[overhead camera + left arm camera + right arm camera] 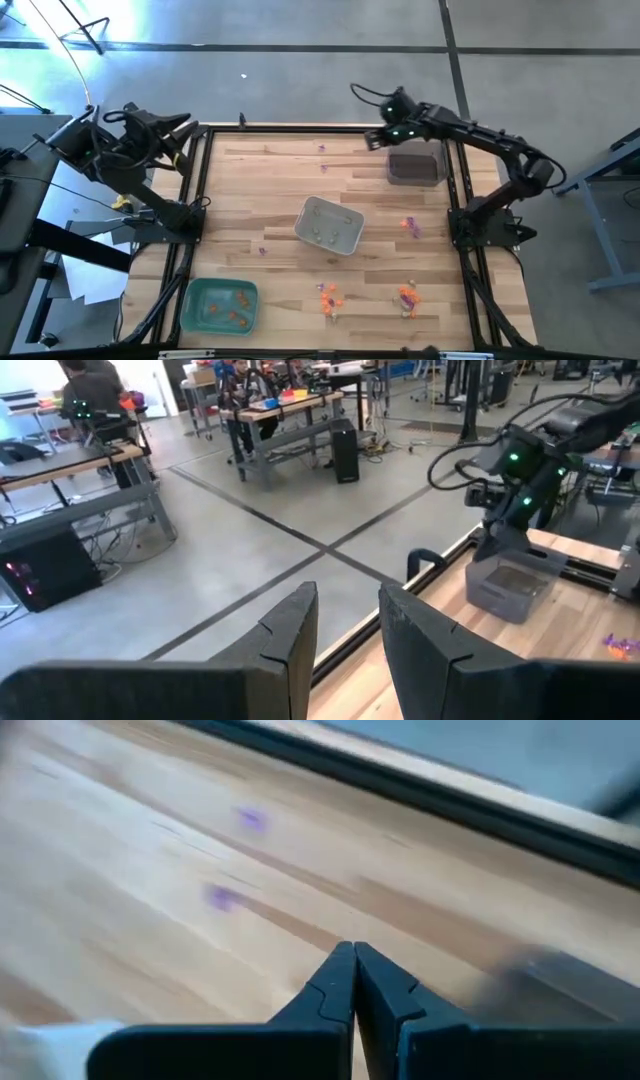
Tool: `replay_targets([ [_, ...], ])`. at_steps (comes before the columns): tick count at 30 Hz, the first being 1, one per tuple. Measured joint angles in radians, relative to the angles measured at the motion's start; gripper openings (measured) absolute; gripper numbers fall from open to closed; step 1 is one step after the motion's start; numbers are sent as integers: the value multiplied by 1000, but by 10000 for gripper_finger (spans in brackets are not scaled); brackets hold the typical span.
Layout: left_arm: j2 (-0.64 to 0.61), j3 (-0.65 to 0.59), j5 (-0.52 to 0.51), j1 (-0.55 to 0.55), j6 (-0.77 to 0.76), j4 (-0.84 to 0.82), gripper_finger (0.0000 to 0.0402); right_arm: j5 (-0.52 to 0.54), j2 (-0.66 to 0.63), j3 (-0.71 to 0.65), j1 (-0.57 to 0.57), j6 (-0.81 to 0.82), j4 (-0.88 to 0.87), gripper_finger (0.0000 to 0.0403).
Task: Sort Halloween decoration
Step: Put the violet witch hat toy into the black bin
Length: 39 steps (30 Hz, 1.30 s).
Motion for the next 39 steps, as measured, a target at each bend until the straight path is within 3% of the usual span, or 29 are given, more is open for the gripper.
replay_targets([
  [8, -40, 0, 41, 0, 65, 0, 97, -40, 140, -1, 127, 37, 272, 0],
  [13, -59, 0, 52, 0, 73, 0, 97, -162, 239, -1, 155, 70, 386, 4],
  [17, -64, 0, 75, 0, 77, 0, 97, -218, 289, 2, 164, 63, 482, 34],
  [25, -64, 0, 108, 0, 73, 0, 97, -203, 364, 92, 164, -161, 482, 135],
  [30, -64, 0, 104, 0, 64, 0, 97, -207, 445, 177, 167, -283, 394, 183],
  [39, -63, 0, 100, 0, 64, 0, 97, -155, 577, 395, 167, -395, 104, 200],
])
